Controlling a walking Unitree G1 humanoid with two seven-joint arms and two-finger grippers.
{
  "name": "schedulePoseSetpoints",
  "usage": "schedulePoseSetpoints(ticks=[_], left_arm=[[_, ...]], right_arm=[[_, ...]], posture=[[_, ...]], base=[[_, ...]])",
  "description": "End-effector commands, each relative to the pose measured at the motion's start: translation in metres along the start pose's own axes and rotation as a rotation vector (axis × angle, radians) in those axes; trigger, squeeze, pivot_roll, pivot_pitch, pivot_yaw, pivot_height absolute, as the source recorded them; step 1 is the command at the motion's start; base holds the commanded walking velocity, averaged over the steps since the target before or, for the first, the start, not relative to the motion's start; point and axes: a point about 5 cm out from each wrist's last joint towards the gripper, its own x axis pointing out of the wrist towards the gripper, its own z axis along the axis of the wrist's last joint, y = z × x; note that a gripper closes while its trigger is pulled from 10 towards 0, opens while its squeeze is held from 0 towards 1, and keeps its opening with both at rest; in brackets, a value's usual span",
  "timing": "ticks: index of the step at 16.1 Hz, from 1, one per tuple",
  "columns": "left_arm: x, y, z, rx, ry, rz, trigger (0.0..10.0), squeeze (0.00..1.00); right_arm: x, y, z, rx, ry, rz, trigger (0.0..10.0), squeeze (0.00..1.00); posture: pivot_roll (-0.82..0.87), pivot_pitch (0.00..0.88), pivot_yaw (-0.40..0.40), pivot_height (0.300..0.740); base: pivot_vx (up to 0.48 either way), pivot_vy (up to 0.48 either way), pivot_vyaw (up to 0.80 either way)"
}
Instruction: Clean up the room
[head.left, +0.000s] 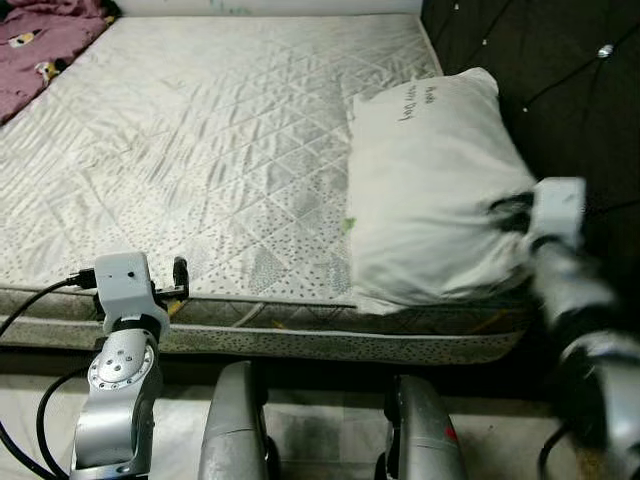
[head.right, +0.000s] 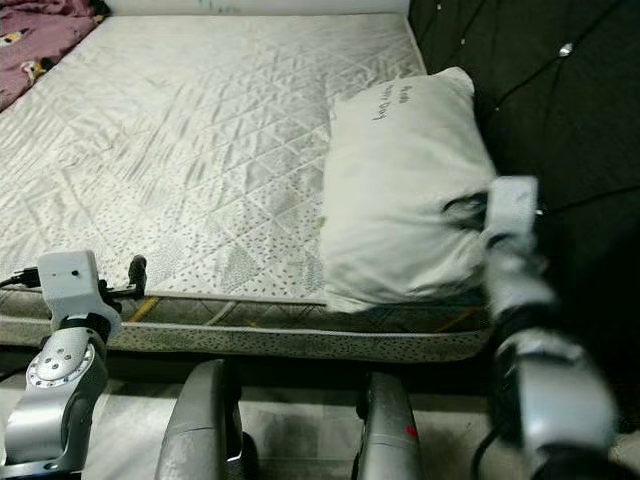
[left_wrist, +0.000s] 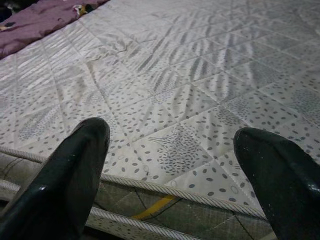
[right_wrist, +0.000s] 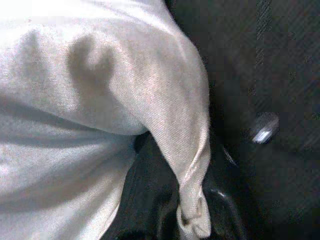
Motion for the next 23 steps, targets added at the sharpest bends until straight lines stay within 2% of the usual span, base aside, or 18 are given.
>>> schedulePoseSetpoints(ticks=[1,3,5,8,10,11,12,15,20,23], left_arm=[[0.002,0.004,0.0,0.013,-0.002,0.014,10.0,0.0],[0.0,0.003,-0.003,0.009,0.008,0.015,10.0,0.0],[-0.001,0.0,-0.004,0.008,0.014,0.006,10.0,0.0],[0.0,-0.001,-0.004,0.012,0.018,-0.005,10.0,0.0],[0.003,0.0,-0.002,0.01,0.009,0.002,10.0,0.0],[0.004,-0.001,-0.002,0.008,0.008,0.003,10.0,0.0],[0.004,-0.002,-0.002,0.004,0.008,0.003,10.0,0.0],[0.001,-0.003,-0.004,-0.003,0.01,0.003,10.0,0.0],[0.008,-0.002,-0.002,-0.007,-0.001,0.014,10.0,0.0],[0.011,-0.005,-0.001,-0.02,-0.011,0.02,10.0,0.0]], right_arm=[[0.002,-0.021,0.038,0.006,-0.104,-0.056,0.0,0.0],[0.002,-0.04,0.065,-0.023,-0.171,-0.127,0.0,0.0],[0.002,-0.04,0.071,-0.053,-0.186,-0.129,0.0,0.0],[0.002,-0.034,0.081,-0.116,-0.215,-0.119,0.0,0.0],[0.004,-0.018,0.077,-0.121,-0.212,-0.076,0.0,0.0],[0.005,-0.013,0.072,-0.115,-0.202,-0.065,7.9,0.76],[0.005,-0.004,0.063,-0.1,-0.183,-0.048,10.0,1.0],[0.005,0.014,0.034,-0.023,-0.115,-0.041,10.0,1.0],[0.003,0.016,0.011,0.024,-0.043,-0.079,10.0,1.0],[0.001,0.021,-0.003,0.002,-0.042,-0.09,10.0,1.0]], posture=[[0.02,0.0,0.032,0.586],[0.01,0.0,0.042,0.586],[0.01,0.0,0.054,0.586],[0.01,0.0,0.07,0.586],[0.01,0.0,0.07,0.586],[0.01,0.0,0.057,0.586],[0.02,0.0,0.05,0.586],[0.03,0.0,0.039,0.586],[0.02,0.0,0.03,0.586],[0.01,0.0,0.02,0.586]], base=[[0.0,0.0,0.0],[0.0,0.0,0.0],[0.0,0.0,0.0],[0.0,0.0,0.0],[0.0,0.0,0.0],[0.0,0.0,0.0],[0.0,0.0,0.0],[0.0,0.0,0.0],[0.0,0.0,0.0],[0.0,0.0,0.0]])
